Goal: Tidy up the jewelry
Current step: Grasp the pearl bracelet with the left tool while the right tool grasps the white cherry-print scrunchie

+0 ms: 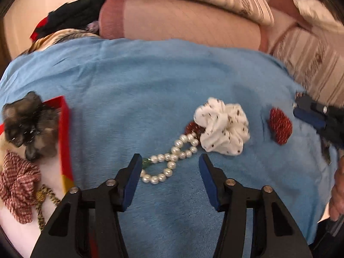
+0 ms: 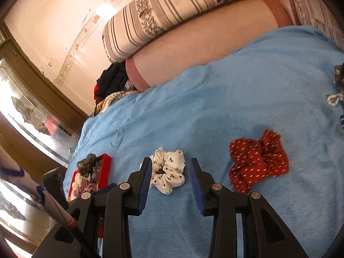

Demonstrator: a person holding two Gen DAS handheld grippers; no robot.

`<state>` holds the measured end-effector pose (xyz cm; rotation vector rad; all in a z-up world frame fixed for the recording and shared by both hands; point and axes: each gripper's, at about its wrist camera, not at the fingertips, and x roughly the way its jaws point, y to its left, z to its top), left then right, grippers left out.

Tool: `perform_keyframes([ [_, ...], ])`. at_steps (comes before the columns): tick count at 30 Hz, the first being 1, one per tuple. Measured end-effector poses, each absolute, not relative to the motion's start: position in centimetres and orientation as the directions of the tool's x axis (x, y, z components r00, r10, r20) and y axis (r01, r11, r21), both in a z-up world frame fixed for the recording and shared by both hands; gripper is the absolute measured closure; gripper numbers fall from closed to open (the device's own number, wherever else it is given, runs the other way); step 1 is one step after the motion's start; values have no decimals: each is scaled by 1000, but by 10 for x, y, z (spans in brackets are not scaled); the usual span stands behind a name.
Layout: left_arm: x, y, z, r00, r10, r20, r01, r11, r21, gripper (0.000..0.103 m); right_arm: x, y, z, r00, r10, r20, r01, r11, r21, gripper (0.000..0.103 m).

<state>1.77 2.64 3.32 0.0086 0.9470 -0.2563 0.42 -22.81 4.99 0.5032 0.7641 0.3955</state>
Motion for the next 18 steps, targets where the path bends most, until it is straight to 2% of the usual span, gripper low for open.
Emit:
perform_keyframes([
  [9,27,11,19,578,-141,-803,223,975,-11,52,26,-187,21,596,531,-603,-189,822,538,60],
  [15,30,6,15,576,-151,-804,237,972,-13,59,46,-177,-3,569,494,-657,-145,847,511,60],
  [16,30,4,15,580,-142,-802,239,971,1,59,48,-173,-7,562,493,-664,-152,851,503,61],
  [18,31,2,14,583,-142,-800,241,971,3,59,51,-162,-12,552,471,-688,-171,872,459,75],
])
